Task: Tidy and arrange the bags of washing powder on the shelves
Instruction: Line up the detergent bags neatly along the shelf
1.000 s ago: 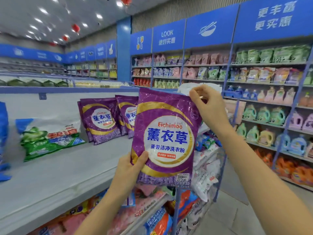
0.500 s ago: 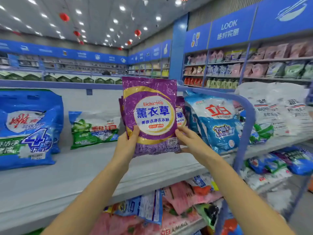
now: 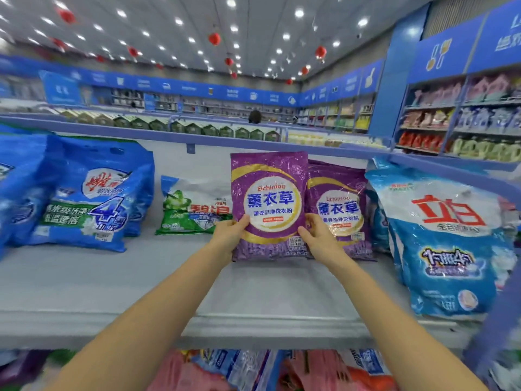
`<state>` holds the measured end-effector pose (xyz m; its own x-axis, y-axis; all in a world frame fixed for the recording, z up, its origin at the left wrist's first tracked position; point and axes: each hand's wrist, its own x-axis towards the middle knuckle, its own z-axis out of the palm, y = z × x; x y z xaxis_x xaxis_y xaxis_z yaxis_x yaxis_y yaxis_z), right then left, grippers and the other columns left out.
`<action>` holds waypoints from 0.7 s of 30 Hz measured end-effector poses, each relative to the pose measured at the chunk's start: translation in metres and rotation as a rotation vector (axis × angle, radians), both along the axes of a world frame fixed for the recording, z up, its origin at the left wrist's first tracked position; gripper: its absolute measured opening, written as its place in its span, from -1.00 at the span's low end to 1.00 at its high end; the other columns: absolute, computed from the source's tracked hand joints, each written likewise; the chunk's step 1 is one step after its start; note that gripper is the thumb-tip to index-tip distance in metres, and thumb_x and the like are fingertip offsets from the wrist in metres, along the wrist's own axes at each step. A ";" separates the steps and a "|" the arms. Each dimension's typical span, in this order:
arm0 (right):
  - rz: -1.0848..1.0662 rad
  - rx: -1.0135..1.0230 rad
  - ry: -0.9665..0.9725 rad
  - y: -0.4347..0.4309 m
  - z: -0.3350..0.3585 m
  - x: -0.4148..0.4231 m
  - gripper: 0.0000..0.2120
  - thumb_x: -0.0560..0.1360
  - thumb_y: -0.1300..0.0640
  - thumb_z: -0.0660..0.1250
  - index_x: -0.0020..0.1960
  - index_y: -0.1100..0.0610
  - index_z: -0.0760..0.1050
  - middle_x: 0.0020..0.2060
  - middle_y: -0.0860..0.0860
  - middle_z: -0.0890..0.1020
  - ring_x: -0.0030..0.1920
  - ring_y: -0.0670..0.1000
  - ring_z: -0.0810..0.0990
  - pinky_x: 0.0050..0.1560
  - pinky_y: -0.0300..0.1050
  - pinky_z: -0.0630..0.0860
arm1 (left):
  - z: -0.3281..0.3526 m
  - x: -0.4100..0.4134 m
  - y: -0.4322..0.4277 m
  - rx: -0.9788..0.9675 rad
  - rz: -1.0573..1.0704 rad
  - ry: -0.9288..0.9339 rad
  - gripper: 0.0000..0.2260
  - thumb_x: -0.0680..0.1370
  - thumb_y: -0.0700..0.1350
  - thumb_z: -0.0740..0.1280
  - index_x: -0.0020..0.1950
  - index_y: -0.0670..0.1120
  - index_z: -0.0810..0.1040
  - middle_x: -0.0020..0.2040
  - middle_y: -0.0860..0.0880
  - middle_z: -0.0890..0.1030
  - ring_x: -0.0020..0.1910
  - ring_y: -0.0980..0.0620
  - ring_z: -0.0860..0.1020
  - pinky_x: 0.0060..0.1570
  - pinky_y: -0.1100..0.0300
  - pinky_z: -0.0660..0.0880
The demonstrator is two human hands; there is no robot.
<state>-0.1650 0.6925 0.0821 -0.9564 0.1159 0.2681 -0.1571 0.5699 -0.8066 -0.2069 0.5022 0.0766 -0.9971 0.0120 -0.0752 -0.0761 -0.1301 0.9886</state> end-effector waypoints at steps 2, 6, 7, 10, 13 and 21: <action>-0.023 0.098 -0.064 0.004 -0.006 -0.007 -0.59 0.61 0.14 0.15 0.43 0.16 0.17 0.26 0.11 0.46 0.21 0.11 0.47 0.18 -0.02 0.39 | -0.004 -0.006 0.010 -0.021 -0.017 -0.071 -0.64 0.60 -0.06 0.26 0.29 -0.28 0.47 0.21 -0.20 0.58 0.12 -0.14 0.57 0.19 -0.01 0.47; -0.015 0.189 -0.109 0.011 -0.014 -0.011 -0.53 0.61 0.15 0.15 0.46 0.18 0.10 0.22 0.14 0.48 0.21 0.14 0.47 0.19 0.03 0.38 | -0.011 -0.015 0.025 -0.064 0.001 -0.101 -0.69 0.61 -0.19 0.24 0.33 -0.29 0.42 0.27 -0.21 0.54 0.25 -0.17 0.50 0.31 -0.09 0.39; -0.003 0.208 -0.102 0.012 -0.014 -0.012 -0.53 0.61 0.15 0.15 0.46 0.17 0.10 0.26 0.13 0.47 0.24 0.16 0.46 0.20 0.05 0.39 | -0.012 -0.018 0.028 -0.057 0.014 -0.096 -0.70 0.61 -0.22 0.24 0.31 -0.29 0.43 0.25 -0.22 0.55 0.23 -0.18 0.51 0.29 -0.09 0.40; 0.015 0.271 -0.074 0.019 -0.010 -0.018 -0.55 0.59 0.15 0.21 0.42 0.18 0.15 0.28 0.13 0.49 0.23 0.15 0.48 0.15 0.02 0.42 | -0.013 -0.023 0.030 -0.031 0.036 -0.096 -0.74 0.60 -0.28 0.23 0.27 -0.31 0.46 0.19 -0.24 0.58 0.19 -0.20 0.55 0.26 -0.10 0.44; 0.024 0.275 -0.036 0.020 -0.008 -0.023 -0.51 0.57 0.17 0.24 0.44 0.16 0.13 0.29 0.14 0.48 0.24 0.17 0.48 0.20 0.07 0.44 | -0.014 -0.027 0.030 -0.041 0.093 -0.058 -0.80 0.57 -0.37 0.19 0.18 -0.31 0.48 0.17 -0.25 0.58 0.14 -0.20 0.56 0.24 -0.11 0.45; -0.010 0.371 0.007 0.013 0.000 -0.028 -0.45 0.54 0.21 0.29 0.44 0.18 0.12 0.24 0.16 0.50 0.20 0.17 0.50 0.12 0.03 0.46 | -0.010 -0.023 0.022 -0.023 0.023 -0.013 -0.63 0.58 -0.35 0.22 0.38 -0.20 0.32 0.26 -0.21 0.53 0.18 -0.16 0.54 0.17 -0.04 0.51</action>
<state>-0.1933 0.7059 0.0821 -0.9536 0.0191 0.3006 -0.1548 0.8250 -0.5436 -0.2300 0.5246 0.0671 -0.9960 -0.0132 -0.0880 -0.0861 -0.1096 0.9902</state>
